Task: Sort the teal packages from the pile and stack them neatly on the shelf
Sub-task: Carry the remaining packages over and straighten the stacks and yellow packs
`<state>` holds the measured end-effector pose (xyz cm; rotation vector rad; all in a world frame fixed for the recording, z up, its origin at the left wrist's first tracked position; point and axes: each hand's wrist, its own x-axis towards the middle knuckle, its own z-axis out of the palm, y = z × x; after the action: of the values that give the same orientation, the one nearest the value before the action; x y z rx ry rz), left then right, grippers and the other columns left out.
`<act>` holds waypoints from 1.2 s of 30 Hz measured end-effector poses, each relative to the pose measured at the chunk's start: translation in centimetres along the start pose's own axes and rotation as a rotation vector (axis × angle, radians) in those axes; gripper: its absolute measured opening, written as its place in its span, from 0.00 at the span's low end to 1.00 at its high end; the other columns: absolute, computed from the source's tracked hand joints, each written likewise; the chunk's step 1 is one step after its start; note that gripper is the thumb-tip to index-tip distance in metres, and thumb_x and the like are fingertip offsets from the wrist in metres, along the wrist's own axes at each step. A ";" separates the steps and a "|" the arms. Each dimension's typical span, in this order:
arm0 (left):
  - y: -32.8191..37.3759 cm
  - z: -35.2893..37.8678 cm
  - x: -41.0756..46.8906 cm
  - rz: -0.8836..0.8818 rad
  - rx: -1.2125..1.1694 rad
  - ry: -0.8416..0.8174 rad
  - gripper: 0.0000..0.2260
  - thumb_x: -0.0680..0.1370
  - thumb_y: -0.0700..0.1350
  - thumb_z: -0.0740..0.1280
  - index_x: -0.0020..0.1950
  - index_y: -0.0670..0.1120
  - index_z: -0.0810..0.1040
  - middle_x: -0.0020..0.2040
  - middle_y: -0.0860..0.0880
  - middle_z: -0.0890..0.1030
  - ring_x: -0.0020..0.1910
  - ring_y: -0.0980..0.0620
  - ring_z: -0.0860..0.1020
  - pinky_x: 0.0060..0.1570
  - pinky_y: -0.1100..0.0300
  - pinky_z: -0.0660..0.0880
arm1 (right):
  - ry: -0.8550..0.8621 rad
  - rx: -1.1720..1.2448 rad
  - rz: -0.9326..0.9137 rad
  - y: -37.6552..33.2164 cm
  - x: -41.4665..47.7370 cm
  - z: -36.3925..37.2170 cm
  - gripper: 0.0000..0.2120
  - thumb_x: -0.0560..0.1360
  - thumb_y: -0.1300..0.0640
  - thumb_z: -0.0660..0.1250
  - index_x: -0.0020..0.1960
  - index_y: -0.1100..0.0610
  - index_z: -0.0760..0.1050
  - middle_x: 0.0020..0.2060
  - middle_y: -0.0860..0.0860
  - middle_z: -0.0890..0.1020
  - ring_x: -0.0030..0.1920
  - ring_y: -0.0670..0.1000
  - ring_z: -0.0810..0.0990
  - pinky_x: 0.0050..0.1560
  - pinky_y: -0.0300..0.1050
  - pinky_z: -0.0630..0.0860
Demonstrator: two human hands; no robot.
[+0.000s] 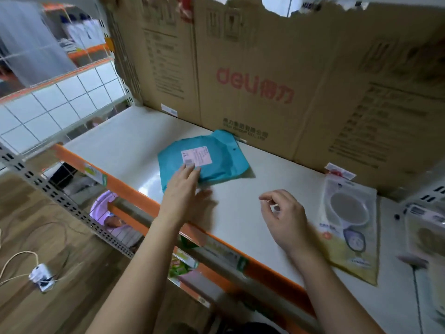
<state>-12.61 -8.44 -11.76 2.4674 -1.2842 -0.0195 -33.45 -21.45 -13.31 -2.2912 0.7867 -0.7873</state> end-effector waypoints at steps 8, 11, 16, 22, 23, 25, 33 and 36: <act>-3.6 1.0 6.3 0.130 0.214 -0.108 0.36 0.69 0.74 0.60 0.67 0.49 0.70 0.66 0.47 0.72 0.62 0.41 0.70 0.58 0.49 0.68 | 0.138 -0.057 0.142 -0.3 1.0 1.7 0.06 0.77 0.60 0.66 0.50 0.51 0.79 0.45 0.45 0.79 0.45 0.43 0.78 0.45 0.45 0.80; -3.6 1.2 7.1 0.165 0.272 -0.119 0.30 0.74 0.69 0.59 0.65 0.47 0.70 0.62 0.44 0.73 0.59 0.40 0.72 0.52 0.49 0.70 | 0.212 -0.072 0.179 -1.6 1.4 2.8 0.06 0.77 0.62 0.66 0.50 0.54 0.80 0.45 0.46 0.80 0.45 0.44 0.78 0.45 0.47 0.80; -3.3 1.2 7.3 0.275 0.416 -0.159 0.21 0.82 0.57 0.55 0.68 0.45 0.68 0.62 0.39 0.73 0.57 0.38 0.75 0.43 0.53 0.72 | 0.250 -0.100 0.220 -3.7 1.2 4.5 0.06 0.76 0.63 0.66 0.50 0.56 0.81 0.45 0.47 0.79 0.45 0.45 0.78 0.46 0.46 0.79; -4.0 -0.1 8.1 0.406 0.169 -0.090 0.13 0.83 0.48 0.57 0.42 0.46 0.75 0.47 0.46 0.80 0.41 0.43 0.78 0.34 0.54 0.72 | 0.326 -0.099 0.325 -4.4 -0.6 4.9 0.07 0.76 0.64 0.66 0.50 0.57 0.81 0.44 0.47 0.79 0.44 0.45 0.78 0.45 0.35 0.74; -4.1 -0.2 8.1 0.392 0.142 -0.066 0.14 0.83 0.49 0.57 0.41 0.46 0.76 0.47 0.47 0.81 0.41 0.43 0.79 0.35 0.54 0.74 | 0.334 -0.097 0.338 -4.4 -0.8 4.8 0.07 0.76 0.64 0.66 0.50 0.57 0.81 0.44 0.48 0.80 0.44 0.45 0.78 0.45 0.32 0.73; -4.1 -0.2 7.7 0.369 0.135 -0.048 0.18 0.83 0.53 0.55 0.44 0.46 0.79 0.50 0.49 0.82 0.43 0.44 0.80 0.37 0.55 0.74 | 0.342 -0.106 0.342 -4.2 -1.3 4.5 0.07 0.76 0.64 0.66 0.50 0.57 0.81 0.45 0.48 0.80 0.43 0.44 0.78 0.45 0.33 0.74; -2.8 0.7 5.6 0.315 0.138 -0.109 0.16 0.79 0.60 0.60 0.55 0.48 0.71 0.55 0.48 0.77 0.53 0.46 0.75 0.42 0.51 0.77 | 0.310 -0.136 0.365 -2.8 -2.9 3.3 0.07 0.78 0.58 0.65 0.51 0.49 0.79 0.46 0.41 0.78 0.44 0.40 0.78 0.44 0.32 0.74; -2.4 0.9 5.7 0.285 0.153 -0.094 0.13 0.81 0.55 0.58 0.54 0.46 0.71 0.56 0.47 0.77 0.54 0.45 0.74 0.41 0.50 0.75 | 0.296 -0.146 0.363 -2.6 -3.2 3.1 0.07 0.78 0.57 0.64 0.51 0.47 0.79 0.46 0.39 0.77 0.46 0.39 0.77 0.44 0.30 0.73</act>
<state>-7.54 -12.04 -12.50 2.4072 -1.7258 0.0370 -32.56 -16.58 -14.63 -2.0867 1.3883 -0.9308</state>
